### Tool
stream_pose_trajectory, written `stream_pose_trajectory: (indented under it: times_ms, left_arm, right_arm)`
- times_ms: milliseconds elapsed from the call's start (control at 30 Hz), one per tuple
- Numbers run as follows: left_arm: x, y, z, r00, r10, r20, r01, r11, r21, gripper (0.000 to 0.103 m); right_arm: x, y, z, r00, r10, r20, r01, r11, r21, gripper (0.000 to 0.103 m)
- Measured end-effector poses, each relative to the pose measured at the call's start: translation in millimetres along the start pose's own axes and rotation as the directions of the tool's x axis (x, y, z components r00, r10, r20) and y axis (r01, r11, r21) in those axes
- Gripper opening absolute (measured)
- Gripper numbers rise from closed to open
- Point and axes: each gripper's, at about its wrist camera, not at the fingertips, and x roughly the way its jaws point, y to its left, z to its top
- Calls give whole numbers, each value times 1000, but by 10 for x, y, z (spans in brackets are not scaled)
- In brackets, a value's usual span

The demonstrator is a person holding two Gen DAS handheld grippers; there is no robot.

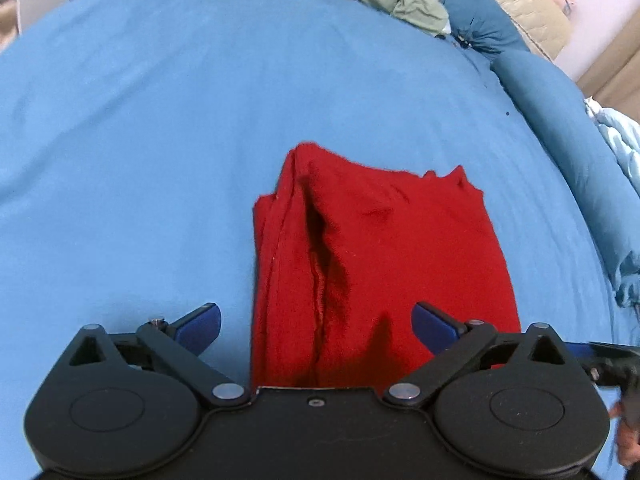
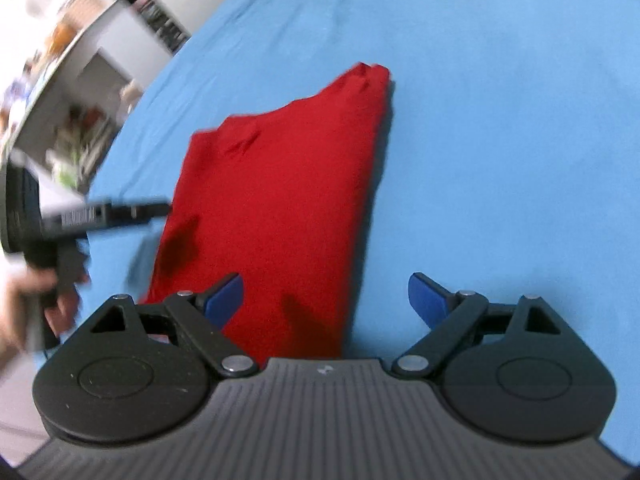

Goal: Fold small clothes
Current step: 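Close both tools on the sweater edge and lift it, then fold the lifted edge over the stack and open both tools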

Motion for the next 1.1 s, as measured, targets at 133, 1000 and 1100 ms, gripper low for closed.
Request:
stream_pose_trajectory:
  times_ms: [133,1000,1100]
  left_arm:
    - [169,9,4,999,20,-41,-17,998,59,97]
    - [-678,-1511,-1302,991,-96,-89,114,968,223,24]
    - [-429,-1572,-1661,993,-48,-108,69,978,198,26]
  right_arm:
    - [398,-169,143,999,32,-26,-29,993,111,101]
    - [-1054,-362,-637,999,51,-1,-50,991,123,37]
    - [-995,-652,-1044,998,-31,-51,37,991,129,40]
